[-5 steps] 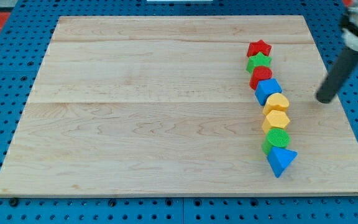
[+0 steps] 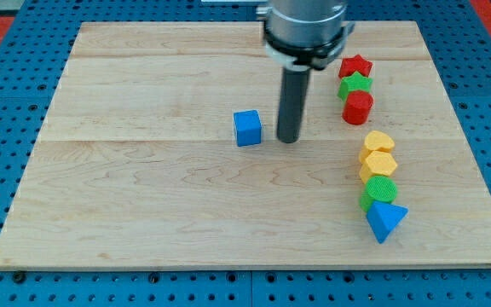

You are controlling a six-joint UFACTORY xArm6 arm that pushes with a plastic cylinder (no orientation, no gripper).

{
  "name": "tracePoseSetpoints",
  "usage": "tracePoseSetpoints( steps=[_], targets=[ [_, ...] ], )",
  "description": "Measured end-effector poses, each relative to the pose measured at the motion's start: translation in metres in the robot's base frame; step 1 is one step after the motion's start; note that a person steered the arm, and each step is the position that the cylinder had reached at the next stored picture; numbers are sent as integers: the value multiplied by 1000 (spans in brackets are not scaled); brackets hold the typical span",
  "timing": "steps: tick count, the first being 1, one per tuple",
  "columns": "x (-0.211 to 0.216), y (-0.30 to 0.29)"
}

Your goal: Move the blue triangle into the blue cube

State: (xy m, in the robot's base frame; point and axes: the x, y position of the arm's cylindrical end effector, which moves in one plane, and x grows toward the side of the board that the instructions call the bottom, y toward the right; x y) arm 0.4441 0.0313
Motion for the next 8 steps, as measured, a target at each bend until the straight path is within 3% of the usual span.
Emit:
tracePoseSetpoints(
  steps=[1,2,4,5,6,7,8],
  targets=[
    [-9,-54],
    [-2,-21],
    [4,-94],
    [-21,-88],
    [10,-88],
    [89,-56],
    [138,24]
  ],
)
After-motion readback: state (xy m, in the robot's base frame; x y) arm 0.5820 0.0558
